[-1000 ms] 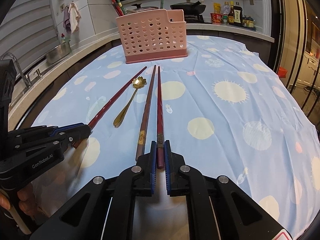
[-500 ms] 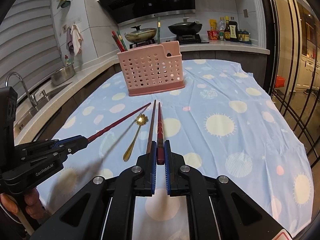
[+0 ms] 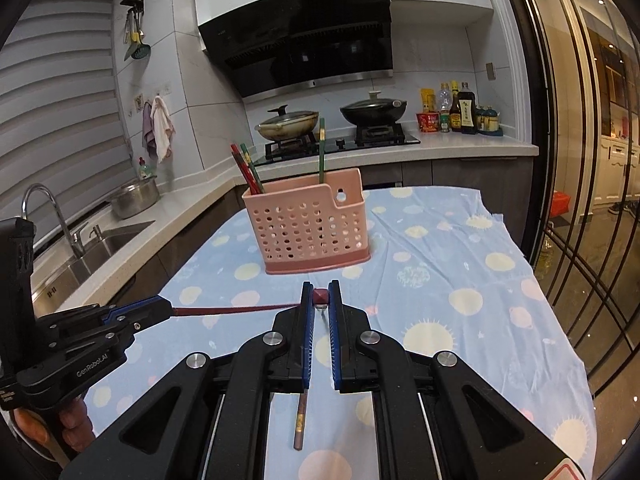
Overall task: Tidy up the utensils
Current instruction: 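Lift both dark red chopsticks over the pink caddy and open both grippers to drop them in, then move both open grippers back down to the brown chopstick and gold spoon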
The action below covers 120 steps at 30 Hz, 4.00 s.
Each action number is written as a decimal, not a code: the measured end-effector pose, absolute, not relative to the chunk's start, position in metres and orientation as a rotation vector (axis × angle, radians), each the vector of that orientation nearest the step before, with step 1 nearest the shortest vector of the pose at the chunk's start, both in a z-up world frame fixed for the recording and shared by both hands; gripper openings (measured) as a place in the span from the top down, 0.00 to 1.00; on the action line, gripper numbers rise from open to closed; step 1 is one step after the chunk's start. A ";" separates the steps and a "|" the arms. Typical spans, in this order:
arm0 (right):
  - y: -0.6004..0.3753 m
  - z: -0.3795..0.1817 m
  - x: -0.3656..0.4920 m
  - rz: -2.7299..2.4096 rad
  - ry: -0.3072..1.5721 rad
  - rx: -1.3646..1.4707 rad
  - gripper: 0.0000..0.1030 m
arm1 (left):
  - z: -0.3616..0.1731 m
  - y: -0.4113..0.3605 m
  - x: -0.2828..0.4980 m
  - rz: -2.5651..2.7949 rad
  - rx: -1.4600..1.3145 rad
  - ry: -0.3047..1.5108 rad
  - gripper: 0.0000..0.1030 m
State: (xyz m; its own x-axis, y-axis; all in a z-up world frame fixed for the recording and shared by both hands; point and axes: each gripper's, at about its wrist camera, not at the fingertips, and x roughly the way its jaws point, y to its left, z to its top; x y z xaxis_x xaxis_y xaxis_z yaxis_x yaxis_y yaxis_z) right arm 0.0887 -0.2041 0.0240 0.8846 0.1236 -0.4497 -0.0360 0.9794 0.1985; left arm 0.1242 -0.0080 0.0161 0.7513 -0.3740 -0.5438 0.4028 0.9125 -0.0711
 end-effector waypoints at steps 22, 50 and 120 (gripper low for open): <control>-0.211 0.123 0.159 0.164 0.314 0.184 0.93 | 0.113 -0.021 0.190 -0.407 0.064 0.394 0.93; -0.196 0.199 0.312 0.125 0.250 0.157 0.93 | 0.213 -0.057 0.306 -0.384 0.102 0.260 0.93; -0.189 0.032 0.177 0.114 0.531 0.200 0.75 | 0.040 -0.022 0.209 -0.303 0.101 0.516 0.30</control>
State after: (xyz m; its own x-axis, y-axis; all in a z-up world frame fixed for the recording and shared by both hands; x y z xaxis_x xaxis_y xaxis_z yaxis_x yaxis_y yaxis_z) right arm 0.1766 -0.1891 0.0317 0.8563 0.1594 -0.4912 -0.0562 0.9743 0.2183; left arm 0.2089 -0.0221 0.0404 0.8266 -0.2592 -0.4995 0.3095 0.9507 0.0189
